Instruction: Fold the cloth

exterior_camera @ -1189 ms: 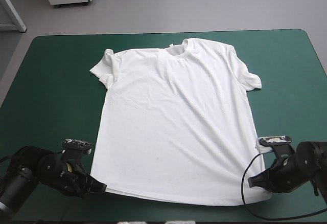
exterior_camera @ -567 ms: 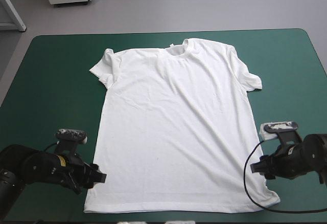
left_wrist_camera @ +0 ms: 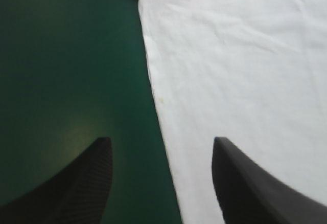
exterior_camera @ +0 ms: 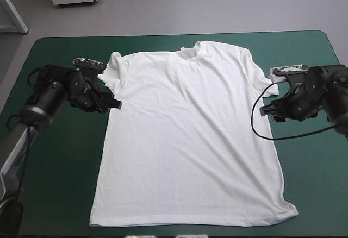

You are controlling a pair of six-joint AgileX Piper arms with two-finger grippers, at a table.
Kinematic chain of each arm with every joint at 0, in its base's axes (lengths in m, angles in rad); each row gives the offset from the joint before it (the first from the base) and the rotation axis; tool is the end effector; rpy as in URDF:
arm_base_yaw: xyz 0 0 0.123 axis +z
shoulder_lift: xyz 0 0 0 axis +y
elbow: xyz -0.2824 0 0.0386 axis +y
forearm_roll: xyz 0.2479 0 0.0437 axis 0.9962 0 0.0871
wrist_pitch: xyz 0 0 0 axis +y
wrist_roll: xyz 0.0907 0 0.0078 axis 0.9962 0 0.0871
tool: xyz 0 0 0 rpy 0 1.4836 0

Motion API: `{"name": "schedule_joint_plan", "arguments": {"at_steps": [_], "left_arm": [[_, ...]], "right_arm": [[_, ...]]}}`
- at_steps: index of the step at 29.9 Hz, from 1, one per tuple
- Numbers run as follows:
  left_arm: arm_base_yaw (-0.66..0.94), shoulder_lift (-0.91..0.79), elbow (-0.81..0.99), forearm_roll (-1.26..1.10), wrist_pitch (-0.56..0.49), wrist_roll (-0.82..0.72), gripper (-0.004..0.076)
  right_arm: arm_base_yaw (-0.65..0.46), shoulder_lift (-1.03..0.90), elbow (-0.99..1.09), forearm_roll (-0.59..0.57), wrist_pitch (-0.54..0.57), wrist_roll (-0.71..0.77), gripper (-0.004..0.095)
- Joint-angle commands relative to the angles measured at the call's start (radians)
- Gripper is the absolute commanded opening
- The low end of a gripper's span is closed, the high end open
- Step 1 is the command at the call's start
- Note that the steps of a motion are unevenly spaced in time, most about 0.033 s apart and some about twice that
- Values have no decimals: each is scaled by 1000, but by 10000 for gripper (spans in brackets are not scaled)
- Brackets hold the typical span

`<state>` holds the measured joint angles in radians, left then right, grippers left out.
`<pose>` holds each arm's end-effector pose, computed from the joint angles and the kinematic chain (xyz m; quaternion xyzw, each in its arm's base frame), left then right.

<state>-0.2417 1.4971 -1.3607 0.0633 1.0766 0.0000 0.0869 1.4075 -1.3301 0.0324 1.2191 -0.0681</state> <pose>0.3006 -0.0689 0.3350 0.1260 0.9667 0.0037 0.2226 0.2735 0.0266 0.3472 -0.0734 0.9808 0.0177 0.1796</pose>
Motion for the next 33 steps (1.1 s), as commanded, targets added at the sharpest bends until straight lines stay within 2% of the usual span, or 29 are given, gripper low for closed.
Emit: {"name": "schedule_joint_plan", "arguments": {"at_steps": [1, 7, 18, 22, 24, 30, 31, 33], "left_arm": [[20, 72, -65, -5, -46, 13, 419], [27, 198, -69, 8, -115, 21, 419], [32, 349, -84, 39, -154, 21, 419], [61, 384, -110, -28, -165, 26, 416], [72, 398, -117, -63, -156, 48, 366], [78, 425, -117, -123, -135, 79, 27], [78, 428, -117, -128, -130, 93, -6], [78, 431, -117, -128, -124, 98, -9]], "right_arm": [[1, 13, -72, -4, -40, -3, 536], [1, 54, -88, -4, -76, -11, 536], [1, 101, -90, 38, -91, -36, 536], [1, 117, -90, 38, -91, -37, 536], [1, 123, -90, 36, -91, -43, 536], [1, 163, -108, 22, -120, -48, 536], [1, 175, -120, 18, -121, -48, 536], [1, 202, -148, 6, -119, -48, 536]]}}
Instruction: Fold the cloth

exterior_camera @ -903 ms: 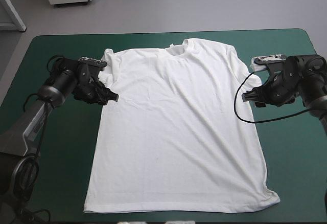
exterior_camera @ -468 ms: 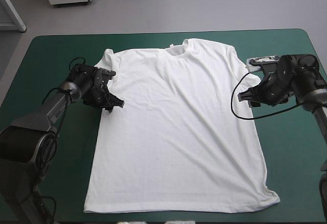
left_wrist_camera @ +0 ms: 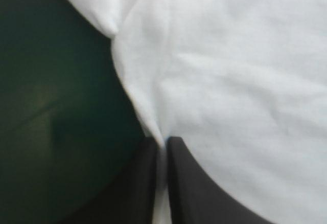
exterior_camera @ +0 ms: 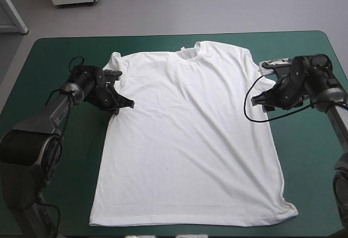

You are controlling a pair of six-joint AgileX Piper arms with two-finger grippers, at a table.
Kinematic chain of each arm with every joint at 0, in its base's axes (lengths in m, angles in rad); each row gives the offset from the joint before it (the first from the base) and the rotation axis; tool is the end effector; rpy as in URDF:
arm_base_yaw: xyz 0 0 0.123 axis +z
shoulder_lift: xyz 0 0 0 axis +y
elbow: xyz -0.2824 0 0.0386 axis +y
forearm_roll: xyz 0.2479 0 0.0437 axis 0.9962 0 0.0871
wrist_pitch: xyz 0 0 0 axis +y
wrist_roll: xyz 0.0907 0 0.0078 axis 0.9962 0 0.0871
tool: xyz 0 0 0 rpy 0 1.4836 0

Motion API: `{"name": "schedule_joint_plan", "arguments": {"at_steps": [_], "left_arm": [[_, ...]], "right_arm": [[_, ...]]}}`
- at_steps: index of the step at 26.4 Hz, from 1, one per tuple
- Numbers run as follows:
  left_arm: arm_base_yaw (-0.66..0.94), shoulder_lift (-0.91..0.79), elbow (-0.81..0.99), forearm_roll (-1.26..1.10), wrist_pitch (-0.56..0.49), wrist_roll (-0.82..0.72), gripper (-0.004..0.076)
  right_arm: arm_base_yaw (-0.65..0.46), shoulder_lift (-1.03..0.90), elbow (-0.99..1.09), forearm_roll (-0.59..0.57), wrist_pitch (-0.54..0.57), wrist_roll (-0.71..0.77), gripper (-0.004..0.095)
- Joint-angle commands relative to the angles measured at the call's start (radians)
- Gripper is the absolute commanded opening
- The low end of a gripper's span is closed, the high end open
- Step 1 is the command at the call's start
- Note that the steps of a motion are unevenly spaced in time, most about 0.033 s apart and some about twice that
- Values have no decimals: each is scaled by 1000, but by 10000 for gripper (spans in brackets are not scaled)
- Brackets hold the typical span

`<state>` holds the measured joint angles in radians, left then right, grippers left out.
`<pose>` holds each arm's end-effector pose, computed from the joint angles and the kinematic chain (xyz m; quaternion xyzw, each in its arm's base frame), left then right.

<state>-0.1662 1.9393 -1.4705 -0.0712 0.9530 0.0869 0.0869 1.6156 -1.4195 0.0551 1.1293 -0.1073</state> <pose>0.3935 -0.0714 0.2112 0.1083 0.9866 -0.0359 0.1164 0.3308 0.0334 0.3120 -0.0881 0.9819 0.0248 0.1657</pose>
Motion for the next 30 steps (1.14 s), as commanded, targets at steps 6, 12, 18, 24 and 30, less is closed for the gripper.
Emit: {"name": "schedule_joint_plan", "arguments": {"at_steps": [6, 12, 18, 24, 30], "left_arm": [[3, -12, -14, -8, 18, 14, -9], [3, -13, -27, -12, 27, 14, -9], [3, -16, -55, -12, 36, 14, -9], [1, -16, -63, -12, 44, 14, -9], [1, -16, -63, -12, 43, 14, -9]], "right_arm": [[1, 101, -181, -31, 0, -9, 536], [-1, 193, -241, -33, 4, -7, 536], [-1, 264, -241, -33, 10, -4, 537], [-1, 333, -241, -25, -4, -4, 529], [1, 399, -241, 64, 10, -13, 295]]}}
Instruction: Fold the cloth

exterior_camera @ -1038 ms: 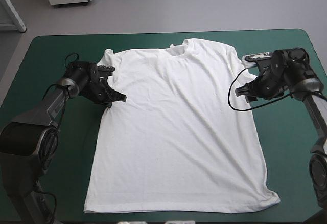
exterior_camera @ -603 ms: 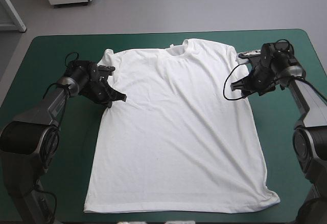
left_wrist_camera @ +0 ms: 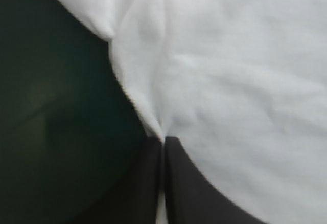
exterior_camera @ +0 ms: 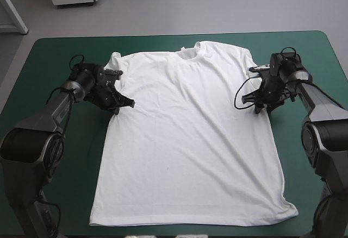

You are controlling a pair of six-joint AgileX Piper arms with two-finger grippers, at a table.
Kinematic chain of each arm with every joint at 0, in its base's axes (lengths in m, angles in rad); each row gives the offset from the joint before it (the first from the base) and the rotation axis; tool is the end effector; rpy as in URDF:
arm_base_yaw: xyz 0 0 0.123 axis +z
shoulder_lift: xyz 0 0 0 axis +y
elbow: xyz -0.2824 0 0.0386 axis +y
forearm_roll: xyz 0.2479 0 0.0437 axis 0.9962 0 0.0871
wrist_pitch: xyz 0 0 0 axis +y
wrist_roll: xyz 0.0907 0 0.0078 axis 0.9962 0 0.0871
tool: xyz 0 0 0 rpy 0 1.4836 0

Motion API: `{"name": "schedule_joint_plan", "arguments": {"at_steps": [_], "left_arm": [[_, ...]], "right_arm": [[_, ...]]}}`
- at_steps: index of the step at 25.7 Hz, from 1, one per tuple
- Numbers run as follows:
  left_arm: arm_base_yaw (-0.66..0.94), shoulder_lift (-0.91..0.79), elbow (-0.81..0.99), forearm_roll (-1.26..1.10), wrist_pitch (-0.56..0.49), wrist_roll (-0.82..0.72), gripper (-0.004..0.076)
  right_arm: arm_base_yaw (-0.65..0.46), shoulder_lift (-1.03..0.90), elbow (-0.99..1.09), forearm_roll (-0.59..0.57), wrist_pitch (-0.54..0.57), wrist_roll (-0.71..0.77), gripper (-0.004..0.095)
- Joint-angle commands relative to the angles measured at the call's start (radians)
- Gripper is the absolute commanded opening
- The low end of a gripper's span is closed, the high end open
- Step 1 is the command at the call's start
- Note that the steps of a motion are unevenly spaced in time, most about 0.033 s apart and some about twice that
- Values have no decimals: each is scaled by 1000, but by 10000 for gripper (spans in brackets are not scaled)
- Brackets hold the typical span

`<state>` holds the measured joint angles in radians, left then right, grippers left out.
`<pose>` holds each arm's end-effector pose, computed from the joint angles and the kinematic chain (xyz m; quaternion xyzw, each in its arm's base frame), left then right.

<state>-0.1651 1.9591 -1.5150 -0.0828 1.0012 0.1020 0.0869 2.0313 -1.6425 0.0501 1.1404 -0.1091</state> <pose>0.3979 -0.0727 0.2139 0.1140 0.9871 -0.0404 0.1048 0.4157 0.0404 0.2151 -0.0887 0.9937 0.0227 0.0646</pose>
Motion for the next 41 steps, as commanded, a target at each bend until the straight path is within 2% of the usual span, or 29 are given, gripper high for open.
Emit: {"name": "schedule_joint_plan", "arguments": {"at_steps": [1, 2, 4, 6, 10, 14, 24, 30, 36, 41], "left_arm": [[0, -36, -19, -1, -5, -2, -9], [0, -36, -19, -1, -4, -2, -9], [0, -36, -19, -5, 0, 6, -9], [0, -41, -20, -7, 0, 20, -9], [0, -141, -24, -7, 47, 43, -9], [0, -298, -118, 16, 97, 47, -9], [0, -529, -315, 1, 143, 47, -9], [0, -647, -394, -15, 92, 52, -9], [0, -697, -459, -61, -16, 56, -9], [0, -682, -463, -32, -81, 75, -9]], "right_arm": [[1, -8, -18, 87, 1, -26, 235], [1, 6, -18, 124, 3, -43, 120], [9, 16, -18, 163, -8, -72, -14], [19, 16, -25, 166, -11, -80, -13], [19, -9, -107, 192, 79, -80, -13], [19, -131, -187, 192, 87, -78, -13], [19, -449, -207, 181, 87, -75, -13], [19, -621, -262, 151, -1, -67, -13], [19, -653, -413, 151, -39, -41, -13], [19, -641, -459, 132, -190, -41, -13]]}}
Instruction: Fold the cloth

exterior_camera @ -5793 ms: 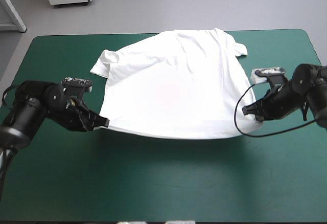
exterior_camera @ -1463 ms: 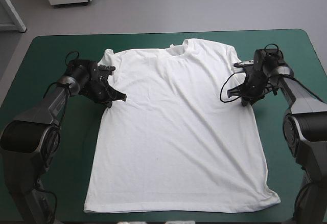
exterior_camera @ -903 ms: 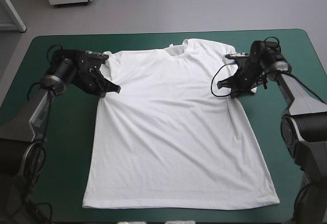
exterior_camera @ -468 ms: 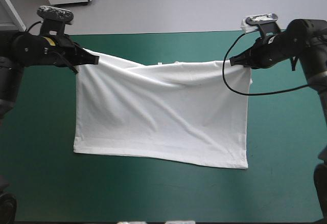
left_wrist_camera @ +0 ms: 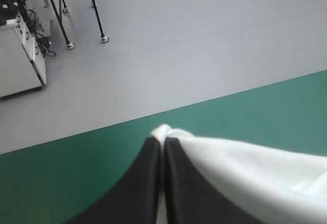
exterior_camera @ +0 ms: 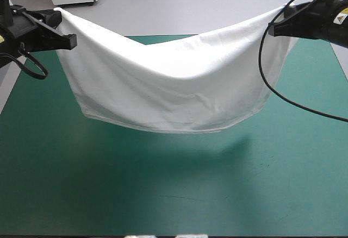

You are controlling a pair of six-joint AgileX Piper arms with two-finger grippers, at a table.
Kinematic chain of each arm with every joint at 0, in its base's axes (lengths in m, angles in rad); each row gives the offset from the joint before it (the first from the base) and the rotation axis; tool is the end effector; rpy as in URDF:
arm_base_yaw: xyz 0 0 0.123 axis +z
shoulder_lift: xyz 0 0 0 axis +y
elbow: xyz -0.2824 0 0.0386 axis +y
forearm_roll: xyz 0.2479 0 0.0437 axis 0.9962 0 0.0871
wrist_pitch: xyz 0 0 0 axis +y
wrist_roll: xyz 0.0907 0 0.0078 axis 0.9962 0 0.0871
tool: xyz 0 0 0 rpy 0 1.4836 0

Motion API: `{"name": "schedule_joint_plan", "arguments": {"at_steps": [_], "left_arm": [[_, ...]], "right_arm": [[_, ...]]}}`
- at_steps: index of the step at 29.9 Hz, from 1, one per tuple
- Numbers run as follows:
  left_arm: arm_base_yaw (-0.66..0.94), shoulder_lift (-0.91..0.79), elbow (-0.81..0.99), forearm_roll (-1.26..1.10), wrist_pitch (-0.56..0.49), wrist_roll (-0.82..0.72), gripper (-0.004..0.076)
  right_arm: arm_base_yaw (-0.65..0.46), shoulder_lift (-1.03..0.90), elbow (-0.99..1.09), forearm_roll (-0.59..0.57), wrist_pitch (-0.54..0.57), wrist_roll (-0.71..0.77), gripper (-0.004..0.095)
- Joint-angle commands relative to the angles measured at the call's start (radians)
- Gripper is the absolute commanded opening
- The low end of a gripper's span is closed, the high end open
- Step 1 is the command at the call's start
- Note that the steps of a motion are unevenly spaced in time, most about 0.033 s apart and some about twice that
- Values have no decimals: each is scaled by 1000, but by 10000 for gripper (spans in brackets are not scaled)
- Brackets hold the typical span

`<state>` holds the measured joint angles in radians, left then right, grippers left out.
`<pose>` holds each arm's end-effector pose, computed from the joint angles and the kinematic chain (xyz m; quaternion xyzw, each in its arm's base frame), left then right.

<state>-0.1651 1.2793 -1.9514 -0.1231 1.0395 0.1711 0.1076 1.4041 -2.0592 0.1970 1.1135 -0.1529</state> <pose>0.2052 -0.0440 0.5683 0.1403 0.7850 -0.0593 0.6005 0.2418 0.0422 0.5616 -0.1205 0.8127 0.0846 0.5638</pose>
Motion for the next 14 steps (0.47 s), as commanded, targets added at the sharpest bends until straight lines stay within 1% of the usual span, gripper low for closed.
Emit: {"name": "schedule_joint_plan", "arguments": {"at_steps": [1, 6, 10, 12, 14], "left_arm": [[0, 11, -26, 8, -126, 6, -9], [0, 86, -26, 6, -197, 6, -9], [0, 164, -26, 6, -331, 8, -9], [0, 209, -32, 6, -402, 13, -9], [0, 256, -68, 6, -447, 24, -9]], "right_arm": [[-1, -5, -44, -15, -193, 3, -13], [-1, 71, -73, -21, -265, 3, -13], [-29, 175, -138, -37, -333, 3, -18], [-66, 236, -199, 4, -348, 3, -17], [-112, 305, -270, 85, -354, -19, -17]]}}
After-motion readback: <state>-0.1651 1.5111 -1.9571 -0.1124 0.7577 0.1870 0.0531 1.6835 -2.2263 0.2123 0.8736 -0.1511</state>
